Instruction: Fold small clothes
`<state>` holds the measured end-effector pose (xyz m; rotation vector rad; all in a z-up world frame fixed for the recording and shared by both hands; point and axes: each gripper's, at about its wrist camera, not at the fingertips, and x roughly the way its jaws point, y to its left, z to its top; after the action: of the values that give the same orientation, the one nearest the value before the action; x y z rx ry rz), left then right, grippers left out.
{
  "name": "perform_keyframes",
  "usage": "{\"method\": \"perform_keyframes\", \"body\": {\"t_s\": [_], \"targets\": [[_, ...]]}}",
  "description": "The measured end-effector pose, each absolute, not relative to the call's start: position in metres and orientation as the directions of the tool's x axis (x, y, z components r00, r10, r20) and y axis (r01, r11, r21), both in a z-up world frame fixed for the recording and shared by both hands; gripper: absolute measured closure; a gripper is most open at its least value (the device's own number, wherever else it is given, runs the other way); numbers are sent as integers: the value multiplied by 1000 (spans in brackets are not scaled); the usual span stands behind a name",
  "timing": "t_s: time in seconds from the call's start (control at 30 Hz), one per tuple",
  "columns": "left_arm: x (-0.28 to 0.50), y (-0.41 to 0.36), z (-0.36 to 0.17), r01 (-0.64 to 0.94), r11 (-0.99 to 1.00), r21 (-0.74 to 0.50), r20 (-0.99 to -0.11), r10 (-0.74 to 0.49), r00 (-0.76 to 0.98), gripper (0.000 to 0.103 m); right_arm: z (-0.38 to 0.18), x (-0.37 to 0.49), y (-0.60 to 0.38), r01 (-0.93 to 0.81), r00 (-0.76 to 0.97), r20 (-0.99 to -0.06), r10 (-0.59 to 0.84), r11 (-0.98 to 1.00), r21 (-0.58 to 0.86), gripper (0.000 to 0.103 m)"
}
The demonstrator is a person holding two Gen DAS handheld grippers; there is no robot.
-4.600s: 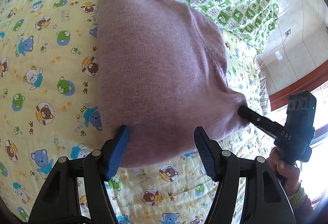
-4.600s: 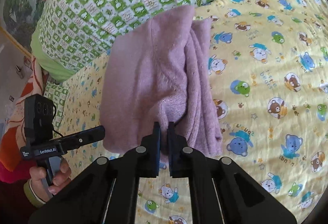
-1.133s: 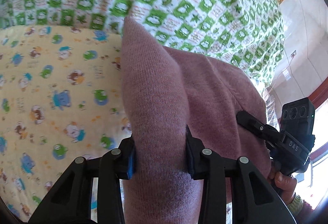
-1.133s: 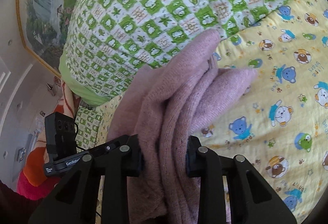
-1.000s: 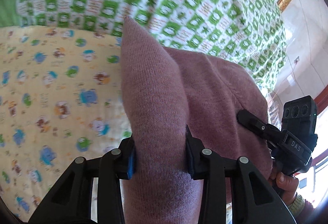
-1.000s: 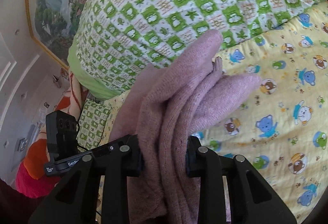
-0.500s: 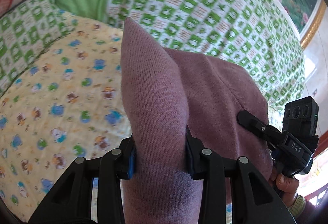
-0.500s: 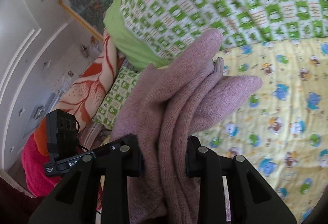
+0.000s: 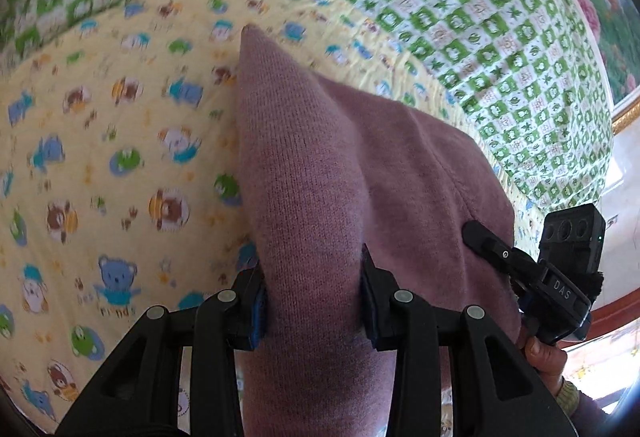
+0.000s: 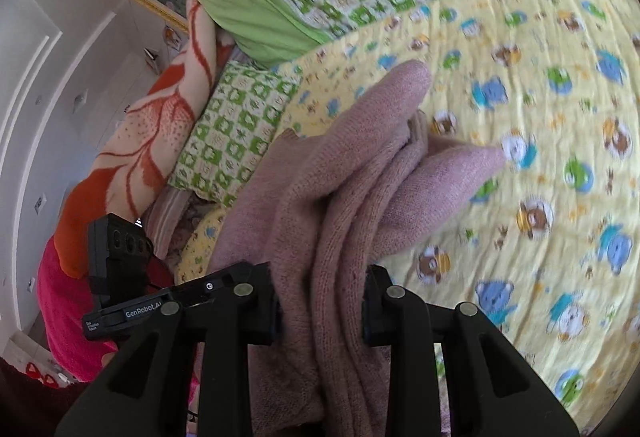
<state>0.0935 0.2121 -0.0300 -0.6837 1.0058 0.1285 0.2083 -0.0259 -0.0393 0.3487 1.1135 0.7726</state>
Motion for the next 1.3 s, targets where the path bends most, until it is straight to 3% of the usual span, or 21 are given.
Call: {"method": "perform_keyframes", "body": {"t_s": [0.17, 0.37, 0.47, 0.5, 0.67, 1.3], "targets": [[86, 212, -46, -379, 794, -476, -811, -229, 538, 65, -65, 205, -44, -323, 218, -713, 667, 738, 592, 73], [90, 219, -60, -368, 779, -507, -804, -275, 527, 52, -95, 211, -61, -244, 207, -739, 641, 766, 595, 72], [88, 225, -70, -381, 748, -544, -792, -309, 526, 44, -103, 213, -65, -216, 203, -743, 638, 769, 602, 67], [86, 228, -72, -391, 732, -557, -789, -320, 525, 42, -105, 213, -66, -212, 203, -745, 635, 771, 600, 61], [81, 227, -66, -398, 727, -560, -789, -320, 525, 42, -99, 211, -72, -201, 208, -753, 625, 780, 592, 52], [12, 206, -50, -368, 794, -484, -832, -287, 475, 43, -9, 108, -106, -215, 386, -748, 540, 841, 496, 52]]}}
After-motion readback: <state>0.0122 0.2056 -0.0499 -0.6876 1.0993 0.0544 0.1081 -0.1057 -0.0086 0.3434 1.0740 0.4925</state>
